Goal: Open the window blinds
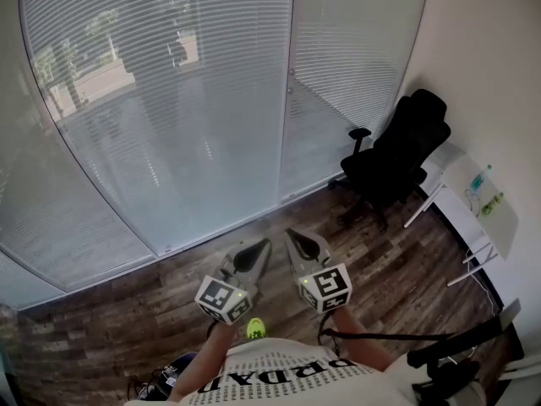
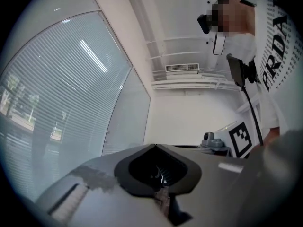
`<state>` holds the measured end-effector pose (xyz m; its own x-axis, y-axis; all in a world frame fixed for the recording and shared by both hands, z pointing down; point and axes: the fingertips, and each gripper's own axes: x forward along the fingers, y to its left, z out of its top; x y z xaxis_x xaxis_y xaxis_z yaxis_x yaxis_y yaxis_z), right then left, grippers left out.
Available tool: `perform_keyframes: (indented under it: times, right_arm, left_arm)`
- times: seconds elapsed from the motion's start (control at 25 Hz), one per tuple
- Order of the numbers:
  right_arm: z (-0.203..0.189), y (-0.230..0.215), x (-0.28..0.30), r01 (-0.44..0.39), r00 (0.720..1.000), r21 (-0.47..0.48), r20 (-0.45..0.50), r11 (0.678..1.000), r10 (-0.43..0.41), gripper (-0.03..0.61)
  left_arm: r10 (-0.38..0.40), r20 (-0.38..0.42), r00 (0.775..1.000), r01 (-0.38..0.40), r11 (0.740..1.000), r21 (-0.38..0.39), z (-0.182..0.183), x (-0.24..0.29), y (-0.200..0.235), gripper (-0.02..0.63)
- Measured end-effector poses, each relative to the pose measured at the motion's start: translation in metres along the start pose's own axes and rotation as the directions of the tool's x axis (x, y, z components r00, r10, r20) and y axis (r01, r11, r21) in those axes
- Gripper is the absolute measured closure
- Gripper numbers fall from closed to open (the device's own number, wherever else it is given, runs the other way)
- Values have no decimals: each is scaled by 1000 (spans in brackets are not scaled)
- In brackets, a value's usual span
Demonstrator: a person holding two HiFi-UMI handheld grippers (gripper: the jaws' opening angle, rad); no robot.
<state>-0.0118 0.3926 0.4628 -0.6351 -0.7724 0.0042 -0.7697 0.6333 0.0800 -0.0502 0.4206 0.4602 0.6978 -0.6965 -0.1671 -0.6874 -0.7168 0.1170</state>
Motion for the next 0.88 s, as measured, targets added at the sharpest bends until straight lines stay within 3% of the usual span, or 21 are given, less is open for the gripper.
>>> perform_keyframes:
  times: [0.48,0.88]
  right_arm:
    - [-1,-40,88,72,997,-42,-11,997,-73,569]
    - [-12,-58,136,61,997,-63,-41,996,-64,569]
  left_arm:
    - [-62,12,998,62,998,-19,1,39,88,615]
    - [-38,-1,999,38,998,-58,-10,63,139,615]
